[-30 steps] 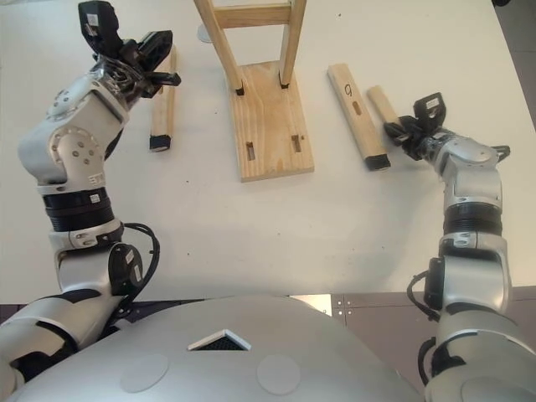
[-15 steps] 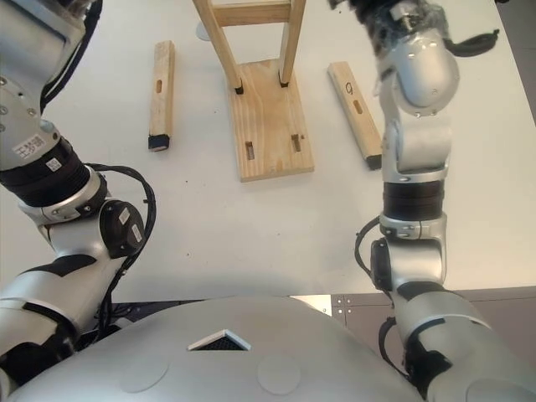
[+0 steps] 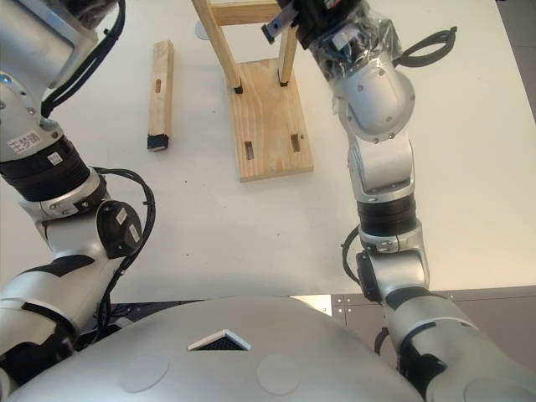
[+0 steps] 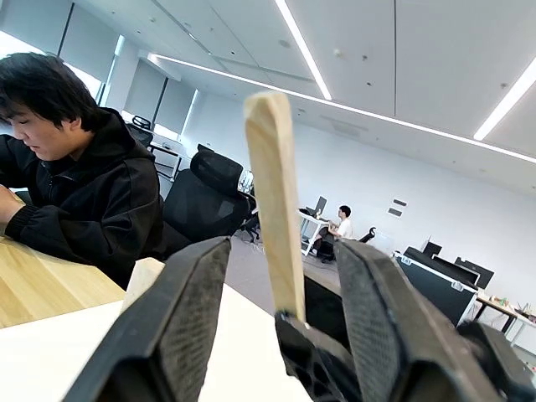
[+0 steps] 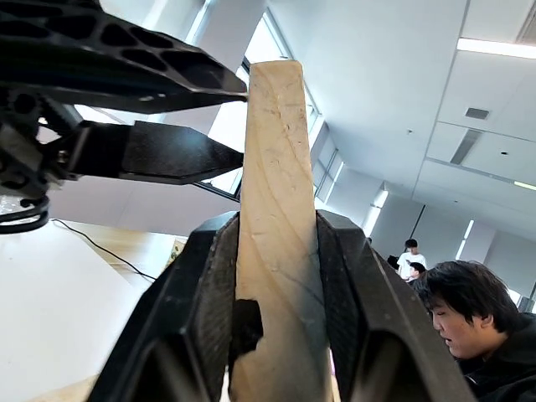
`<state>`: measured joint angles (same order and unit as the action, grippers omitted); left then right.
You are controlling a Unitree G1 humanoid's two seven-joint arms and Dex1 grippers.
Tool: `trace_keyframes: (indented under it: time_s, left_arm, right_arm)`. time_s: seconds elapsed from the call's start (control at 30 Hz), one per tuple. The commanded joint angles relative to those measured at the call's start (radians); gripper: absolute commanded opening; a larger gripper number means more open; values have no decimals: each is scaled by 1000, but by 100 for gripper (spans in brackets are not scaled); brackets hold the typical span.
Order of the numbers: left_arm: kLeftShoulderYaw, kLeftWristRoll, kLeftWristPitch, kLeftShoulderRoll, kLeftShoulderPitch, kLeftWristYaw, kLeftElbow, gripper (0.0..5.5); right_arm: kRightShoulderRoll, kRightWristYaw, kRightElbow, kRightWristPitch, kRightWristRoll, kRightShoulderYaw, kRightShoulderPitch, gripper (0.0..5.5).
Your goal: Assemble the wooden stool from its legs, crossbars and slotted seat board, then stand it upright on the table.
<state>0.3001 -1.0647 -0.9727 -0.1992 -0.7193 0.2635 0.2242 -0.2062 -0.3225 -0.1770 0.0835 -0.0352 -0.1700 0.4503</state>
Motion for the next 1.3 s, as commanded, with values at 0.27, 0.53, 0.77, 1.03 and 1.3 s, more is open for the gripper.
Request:
trace_keyframes:
  time_s: [0.27, 0.53, 0.77, 1.03, 1.3]
  left_arm:
    - [36, -59, 62, 0, -27, -51, -34, 159]
    - [26, -97, 67, -7, -31, -57, -55, 43]
    - [-14, -172, 52, -25, 11, 49, 45, 39]
    - [20, -126, 147, -93, -33, 21, 43, 37]
    - [29, 12, 68, -309, 43, -60, 17, 37]
  right_arm:
    - [4, -44, -3, -17, -17, -9, -36, 131]
    - [19, -48, -7, -28, -33, -12, -44, 131]
    - [26, -73, -26, -28, -68, -37, -55, 131]
    - [4, -85, -2, -89, -31, -90, -85, 273]
    - [-62, -32, 130, -127, 183, -130, -149, 405]
